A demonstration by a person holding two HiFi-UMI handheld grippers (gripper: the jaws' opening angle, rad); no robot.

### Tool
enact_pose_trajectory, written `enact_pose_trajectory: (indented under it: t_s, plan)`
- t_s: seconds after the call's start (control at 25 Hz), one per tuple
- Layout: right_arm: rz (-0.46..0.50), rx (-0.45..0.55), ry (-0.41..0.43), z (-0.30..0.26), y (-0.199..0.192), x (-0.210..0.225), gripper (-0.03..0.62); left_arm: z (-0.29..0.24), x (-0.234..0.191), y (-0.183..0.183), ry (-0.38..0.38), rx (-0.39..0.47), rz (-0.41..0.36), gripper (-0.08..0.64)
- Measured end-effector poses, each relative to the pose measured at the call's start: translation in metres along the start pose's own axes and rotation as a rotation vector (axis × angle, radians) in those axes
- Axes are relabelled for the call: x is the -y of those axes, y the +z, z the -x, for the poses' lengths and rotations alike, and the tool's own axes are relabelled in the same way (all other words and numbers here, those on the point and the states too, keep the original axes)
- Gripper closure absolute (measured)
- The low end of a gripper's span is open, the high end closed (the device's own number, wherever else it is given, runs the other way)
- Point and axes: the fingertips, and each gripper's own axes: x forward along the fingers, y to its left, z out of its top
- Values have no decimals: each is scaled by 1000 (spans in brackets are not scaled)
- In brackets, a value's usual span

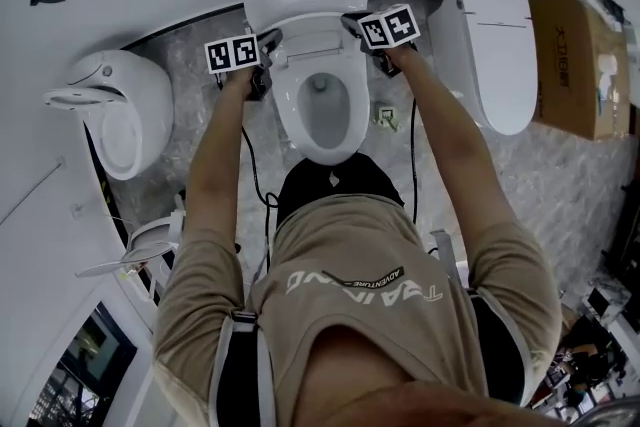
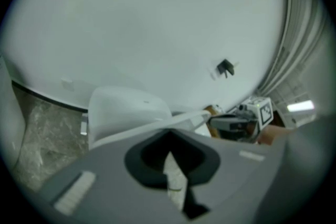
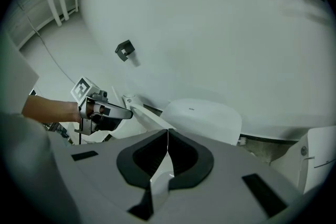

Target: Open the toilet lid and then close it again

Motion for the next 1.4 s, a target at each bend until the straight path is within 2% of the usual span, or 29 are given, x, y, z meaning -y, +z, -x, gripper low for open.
enact_pose_trajectory:
  t_s: [0.56,1.12,1.4]
  plan:
    - [9,-23,-62,-21,31,39,575,-17,-35,55,-1,38,63,555]
    - [48,14,-82,-8,63,58,575,-30,-28,53,-18,25,63,555]
    - [78,-7,-106,-30,79,75,575,-35,-29,52,-14,1,53,555]
